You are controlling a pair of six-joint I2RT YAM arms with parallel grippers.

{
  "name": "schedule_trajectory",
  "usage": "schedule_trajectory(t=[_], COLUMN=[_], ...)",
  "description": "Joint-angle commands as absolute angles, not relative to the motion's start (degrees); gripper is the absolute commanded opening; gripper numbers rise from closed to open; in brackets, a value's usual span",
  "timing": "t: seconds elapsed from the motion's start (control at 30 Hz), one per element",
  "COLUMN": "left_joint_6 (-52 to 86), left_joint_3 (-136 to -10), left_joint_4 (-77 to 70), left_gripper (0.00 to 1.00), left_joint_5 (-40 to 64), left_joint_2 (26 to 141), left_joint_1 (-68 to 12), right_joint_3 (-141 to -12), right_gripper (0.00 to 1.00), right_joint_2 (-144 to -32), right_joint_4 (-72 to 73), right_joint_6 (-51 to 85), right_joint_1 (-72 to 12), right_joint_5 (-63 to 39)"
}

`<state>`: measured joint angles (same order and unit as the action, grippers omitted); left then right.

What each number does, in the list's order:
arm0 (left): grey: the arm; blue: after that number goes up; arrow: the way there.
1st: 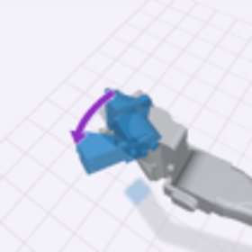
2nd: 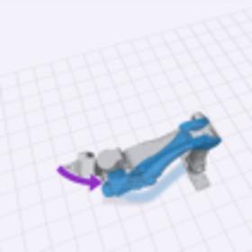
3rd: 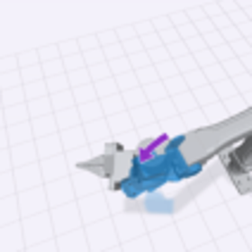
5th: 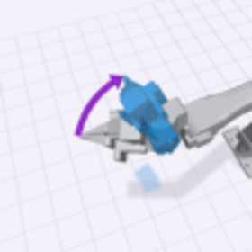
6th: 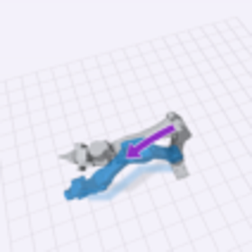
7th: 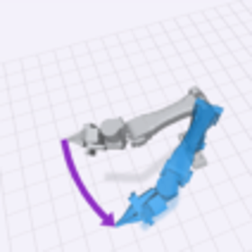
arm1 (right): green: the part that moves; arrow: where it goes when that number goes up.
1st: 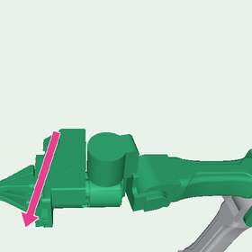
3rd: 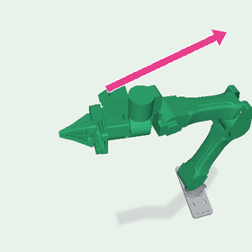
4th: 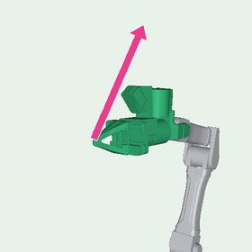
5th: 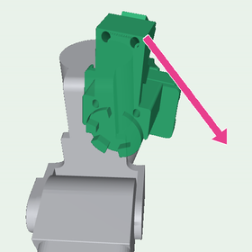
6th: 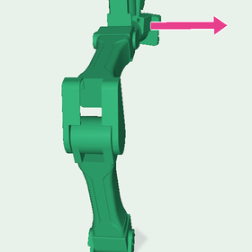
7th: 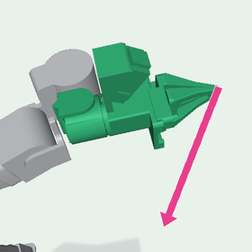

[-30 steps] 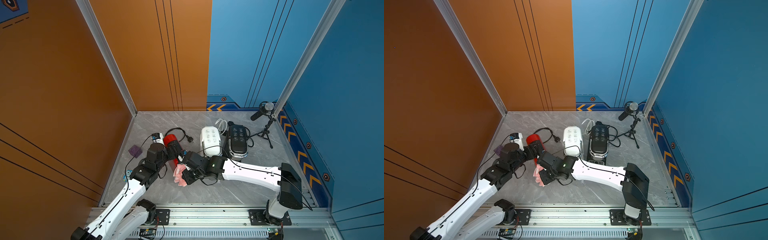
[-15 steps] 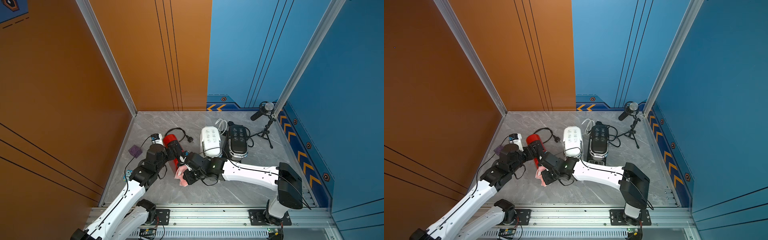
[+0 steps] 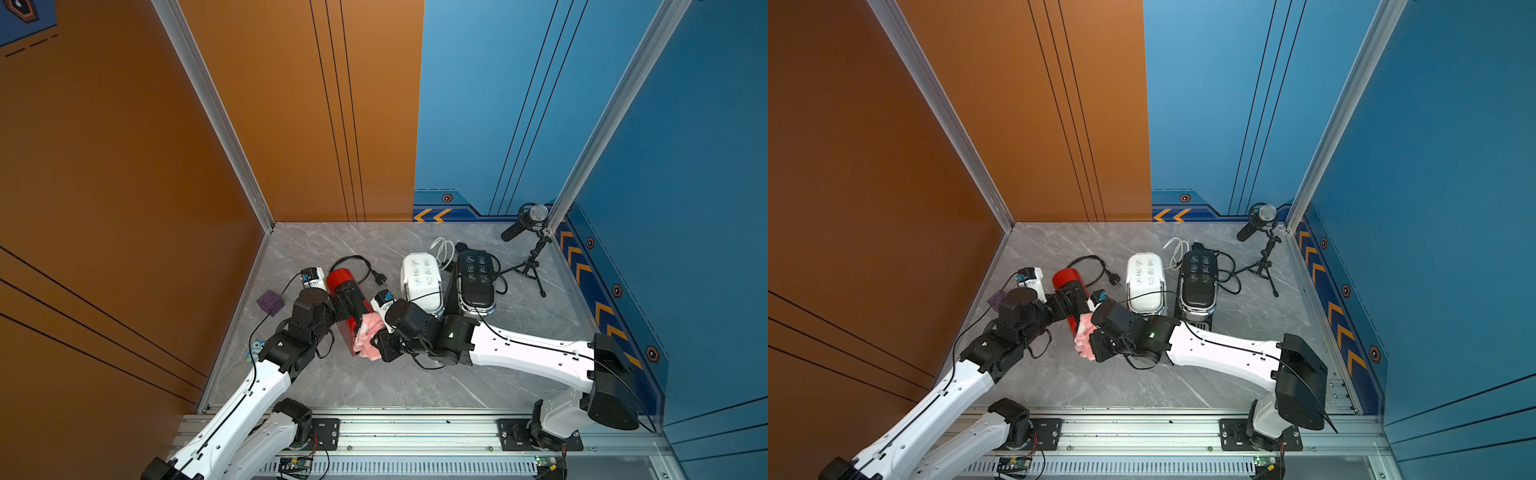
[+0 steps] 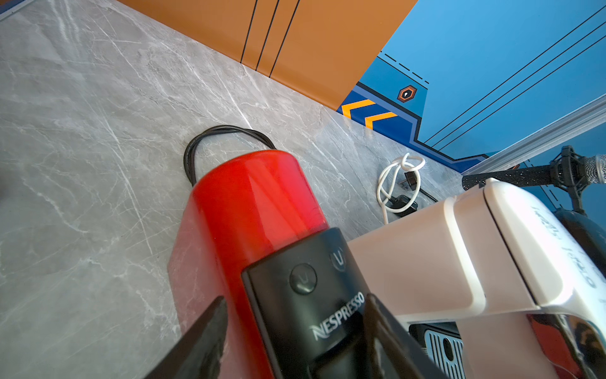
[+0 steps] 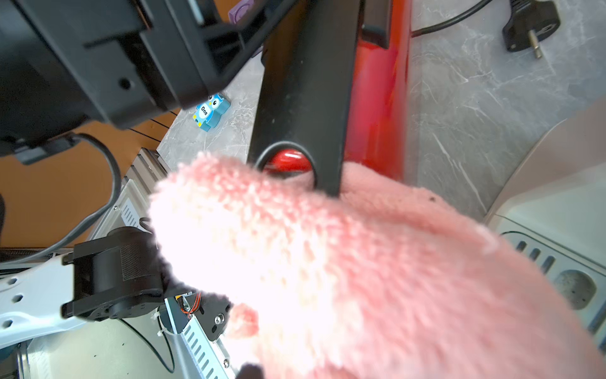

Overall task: Wipe the surface of a coffee machine
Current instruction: Wipe the dirt from the surface of the coffee machine.

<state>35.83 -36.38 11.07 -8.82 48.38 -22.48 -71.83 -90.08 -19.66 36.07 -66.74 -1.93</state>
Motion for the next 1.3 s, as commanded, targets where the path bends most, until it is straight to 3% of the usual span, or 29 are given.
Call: schedule_trajectory(t=[0.0, 0.43, 0.8, 1.27], left_joint_6=[35.3, 35.9, 36.2, 36.8], left_joint_3=[-33.4, -31.6, -31.6, -31.1], left_joint_4=[22.0, 22.1, 22.1, 22.1], left_gripper=[0.66, 0.67, 0.67, 0.67], left_joint_5=[-8.0, -7.5, -7.2, -6.6], left_joint_2=[50.0, 49.4, 48.4, 49.3], left_joint_1=[-22.1, -22.1, -22.0, -22.0], right_joint_3=[-71.2, -61.1, -67.1, -66.4], right_gripper=[0.00, 0.00, 0.00, 0.00], right_joint_2=[-91.8, -93.8, -88.1, -97.8], right_joint_4=[-12.4, -3.6, -6.8, -0.9], right_joint_6=[37.4, 42.1, 39.2, 40.9], right_joint_1=[-65.6, -64.0, -67.2, -66.9], right_joint_5=[-1.6, -2.0, -1.2, -4.5])
